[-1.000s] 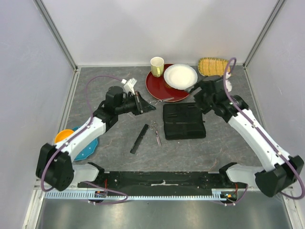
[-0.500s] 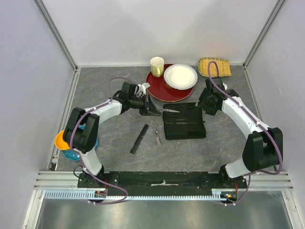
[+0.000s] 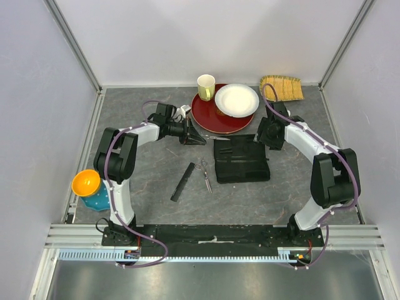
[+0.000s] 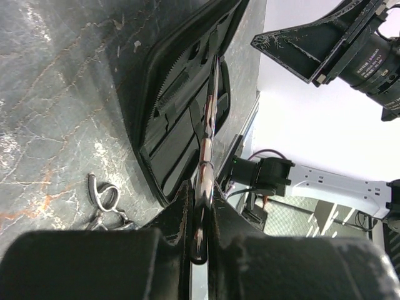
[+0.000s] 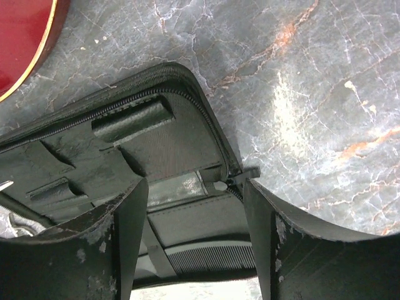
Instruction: Sort the hair-cutting tools
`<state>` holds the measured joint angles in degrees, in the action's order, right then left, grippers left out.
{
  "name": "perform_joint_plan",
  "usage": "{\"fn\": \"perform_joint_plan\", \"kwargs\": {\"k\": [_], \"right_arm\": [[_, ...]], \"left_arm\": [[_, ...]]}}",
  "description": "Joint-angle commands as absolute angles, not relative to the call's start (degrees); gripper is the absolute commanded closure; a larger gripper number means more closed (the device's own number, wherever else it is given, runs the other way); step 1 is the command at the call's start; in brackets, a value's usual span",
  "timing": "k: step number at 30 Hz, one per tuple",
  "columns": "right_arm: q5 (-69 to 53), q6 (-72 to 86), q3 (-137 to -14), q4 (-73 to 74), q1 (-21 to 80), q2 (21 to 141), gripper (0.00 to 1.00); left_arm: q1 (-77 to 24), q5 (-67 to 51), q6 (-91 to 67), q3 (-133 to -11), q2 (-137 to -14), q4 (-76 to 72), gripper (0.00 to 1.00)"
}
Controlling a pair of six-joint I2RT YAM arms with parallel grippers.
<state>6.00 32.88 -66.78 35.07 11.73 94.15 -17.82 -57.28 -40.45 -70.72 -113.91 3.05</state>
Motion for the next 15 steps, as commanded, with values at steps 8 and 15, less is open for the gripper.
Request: {"fn": "perform_joint_plan", "kwargs": {"k": [8, 15], "right_arm": [[5.01, 30.85, -68.99, 29.71, 10.37, 98.52, 0.34], [3.26, 30.32, -67.85, 27.69, 9.76, 99.75, 0.37]], "left_arm": [[-17.4, -61.96, -39.72, -74.18, -119.18, -2.02, 0.98], [-17.4, -62.31, -39.99, -75.76, -122.08, -3.69, 0.98]]}}
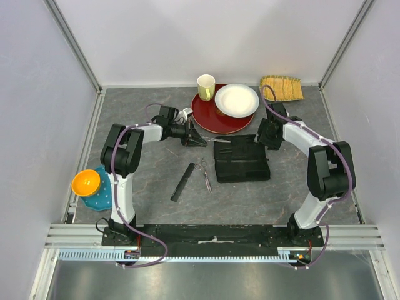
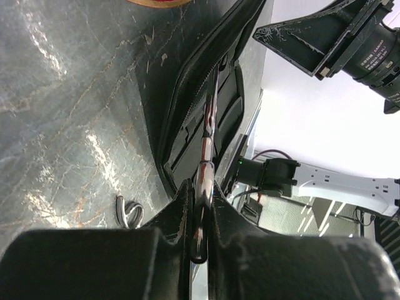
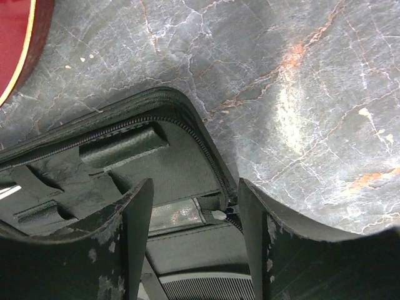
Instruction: Sort the hair-cutting tools
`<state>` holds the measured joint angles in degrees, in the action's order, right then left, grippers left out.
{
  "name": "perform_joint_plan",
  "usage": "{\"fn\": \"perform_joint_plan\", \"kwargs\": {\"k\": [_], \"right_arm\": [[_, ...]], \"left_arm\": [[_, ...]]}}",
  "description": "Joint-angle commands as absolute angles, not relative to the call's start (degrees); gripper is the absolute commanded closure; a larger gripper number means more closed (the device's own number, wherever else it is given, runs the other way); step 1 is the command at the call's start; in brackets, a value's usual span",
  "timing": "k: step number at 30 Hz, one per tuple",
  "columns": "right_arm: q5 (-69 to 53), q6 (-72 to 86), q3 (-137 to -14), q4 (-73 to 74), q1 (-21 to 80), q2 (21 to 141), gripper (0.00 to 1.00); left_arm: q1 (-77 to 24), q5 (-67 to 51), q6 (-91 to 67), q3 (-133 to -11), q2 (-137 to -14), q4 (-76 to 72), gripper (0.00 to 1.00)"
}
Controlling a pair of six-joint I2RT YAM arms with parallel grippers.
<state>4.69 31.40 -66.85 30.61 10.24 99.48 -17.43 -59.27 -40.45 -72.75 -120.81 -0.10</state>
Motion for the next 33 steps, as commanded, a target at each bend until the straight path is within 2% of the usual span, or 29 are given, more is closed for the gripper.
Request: {"fn": "perform_joint_plan", "kwargs": {"k": [1, 9, 23, 33], "right_arm": [[2.99, 30.32, -67.59, 27.42, 9.58, 99.76, 0.37], [-2.28, 30.5, -65.39, 24.35, 8.7, 99.93, 0.4], [-5.1, 30.76, -64.86, 24.08, 7.91, 100.2, 0.41], [2.02, 30.32, -68.2, 29.62, 7.91, 97.64, 0.39]], "left_arm": [[-17.4, -62.84, -40.43, -75.85, -122.6, -4.13, 0.98], [-17.49, -66.0, -44.73, -75.85, -125.07, -10.98, 0.98], [-19.78, -66.62, -46.93, -76.29, -127.79, -13.36, 0.98], [-20.39, -63.55, -54.75, -77.78, -129.9, -17.83, 0.98]]}}
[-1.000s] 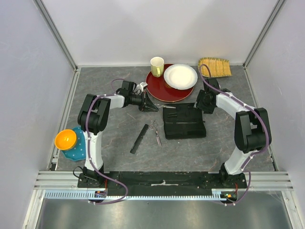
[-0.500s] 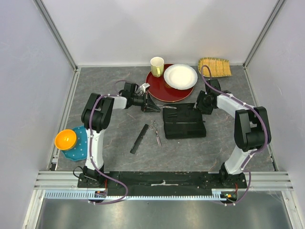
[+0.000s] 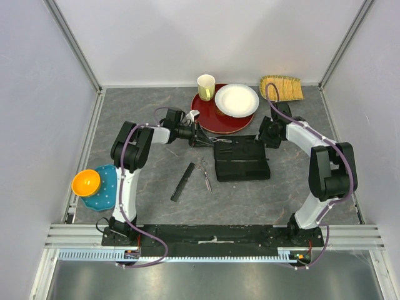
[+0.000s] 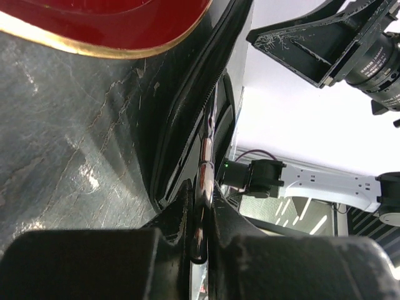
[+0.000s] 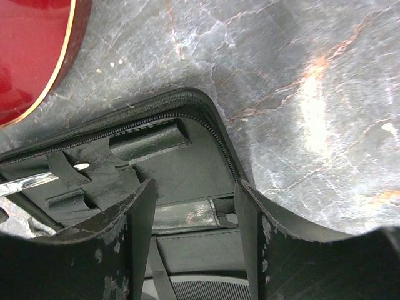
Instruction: Sort the hair-cutting tools
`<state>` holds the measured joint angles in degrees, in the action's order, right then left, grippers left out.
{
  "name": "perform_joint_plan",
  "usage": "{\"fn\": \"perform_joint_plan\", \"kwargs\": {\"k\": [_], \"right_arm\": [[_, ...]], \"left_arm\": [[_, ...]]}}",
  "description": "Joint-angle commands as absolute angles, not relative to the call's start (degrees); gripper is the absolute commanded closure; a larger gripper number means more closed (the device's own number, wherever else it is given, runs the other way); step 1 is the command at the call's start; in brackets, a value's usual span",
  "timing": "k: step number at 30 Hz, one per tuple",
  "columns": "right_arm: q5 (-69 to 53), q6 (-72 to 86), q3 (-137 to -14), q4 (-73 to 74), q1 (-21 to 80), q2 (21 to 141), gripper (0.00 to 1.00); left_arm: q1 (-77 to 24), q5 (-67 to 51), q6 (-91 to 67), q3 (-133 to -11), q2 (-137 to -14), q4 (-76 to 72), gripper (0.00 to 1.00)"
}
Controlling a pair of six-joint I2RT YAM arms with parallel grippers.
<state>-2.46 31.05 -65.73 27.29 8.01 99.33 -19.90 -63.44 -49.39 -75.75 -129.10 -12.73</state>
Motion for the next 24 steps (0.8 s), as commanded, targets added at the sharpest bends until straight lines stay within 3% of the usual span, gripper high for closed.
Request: {"fn": "perform_joint_plan", "kwargs": {"k": [1, 9, 17, 24], "right_arm": [[2.46, 30.15, -68.03, 29.88, 7.82, 97.91, 0.39], [5.28, 28.83, -65.22, 28.66, 7.91, 101.16, 0.42], [0.79, 28.74, -64.25, 26.9, 7.82, 105.02, 0.62], [-1.84, 27.33, -65.57, 26.98, 7.74, 108.72, 0.69]], "left_arm": [[-20.48, -63.46, -55.45, -77.44, -129.99, -18.8, 0.98], [-22.15, -62.84, -63.54, -75.94, -131.48, -28.37, 0.98], [-22.5, -64.86, -68.55, -76.2, -133.68, -34.45, 0.98], [-22.5, -67.76, -66.45, -78.66, -136.75, -33.58, 0.98]]}}
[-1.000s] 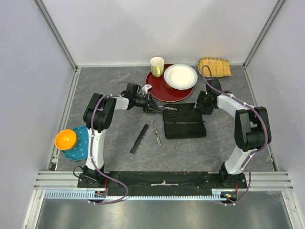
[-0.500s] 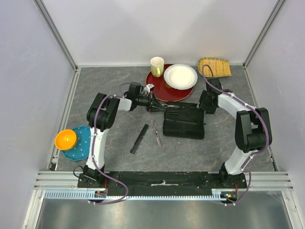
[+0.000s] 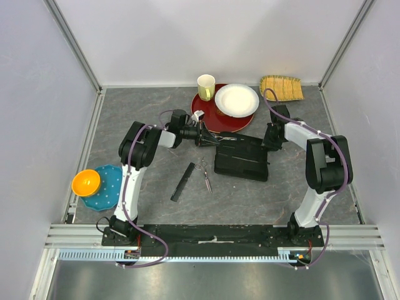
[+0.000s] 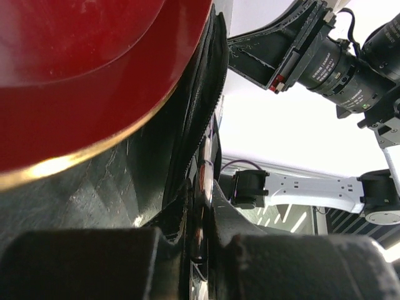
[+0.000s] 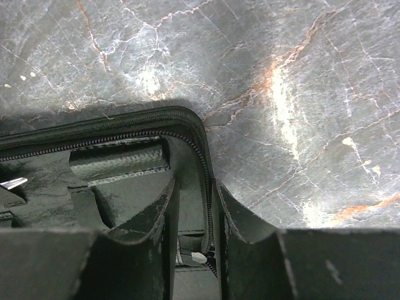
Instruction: Sort the hair-cutting tools
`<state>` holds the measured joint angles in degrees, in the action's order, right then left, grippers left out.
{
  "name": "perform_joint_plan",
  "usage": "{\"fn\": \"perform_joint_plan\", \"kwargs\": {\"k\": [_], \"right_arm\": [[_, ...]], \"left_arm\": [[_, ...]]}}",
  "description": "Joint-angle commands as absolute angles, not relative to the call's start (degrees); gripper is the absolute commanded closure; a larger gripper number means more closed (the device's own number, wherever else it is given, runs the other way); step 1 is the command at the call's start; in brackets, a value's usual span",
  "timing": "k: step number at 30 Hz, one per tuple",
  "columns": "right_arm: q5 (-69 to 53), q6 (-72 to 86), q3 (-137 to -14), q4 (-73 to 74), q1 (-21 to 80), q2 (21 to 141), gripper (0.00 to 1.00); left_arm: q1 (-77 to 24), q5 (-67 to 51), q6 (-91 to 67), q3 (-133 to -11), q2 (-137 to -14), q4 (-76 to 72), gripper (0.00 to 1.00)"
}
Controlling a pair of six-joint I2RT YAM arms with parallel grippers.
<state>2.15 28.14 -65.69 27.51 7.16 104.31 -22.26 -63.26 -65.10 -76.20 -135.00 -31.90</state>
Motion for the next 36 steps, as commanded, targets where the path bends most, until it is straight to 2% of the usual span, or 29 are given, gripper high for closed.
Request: {"fn": "perform_joint_plan", "kwargs": {"k": [1, 11, 16, 21, 36], "right_arm": [[-2.02, 27.16, -65.65, 27.07, 7.82, 108.89, 0.69], [-3.34, 25.75, -66.88, 27.6, 7.82, 109.77, 0.73], [-4.92, 24.52, -67.41, 27.07, 7.82, 111.27, 0.81], [-7.64, 22.77, -67.85, 25.93, 8.43, 112.15, 0.9], [-7.03, 24.08, -68.12, 24.26, 12.22, 113.29, 0.94]], "left_arm": [[-22.5, -67.85, -65.49, -79.1, -137.02, -31.22, 0.98], [-22.5, -66.44, -50.63, -87.35, -136.76, -9.87, 0.98], [-22.85, -66.62, -44.74, -90.79, -137.55, -3.17, 0.98], [-23.2, -65.22, -43.86, -91.23, -137.46, -2.11, 0.98], [-25.13, -57.92, -43.06, -91.41, -135.44, -2.54, 0.98]]}}
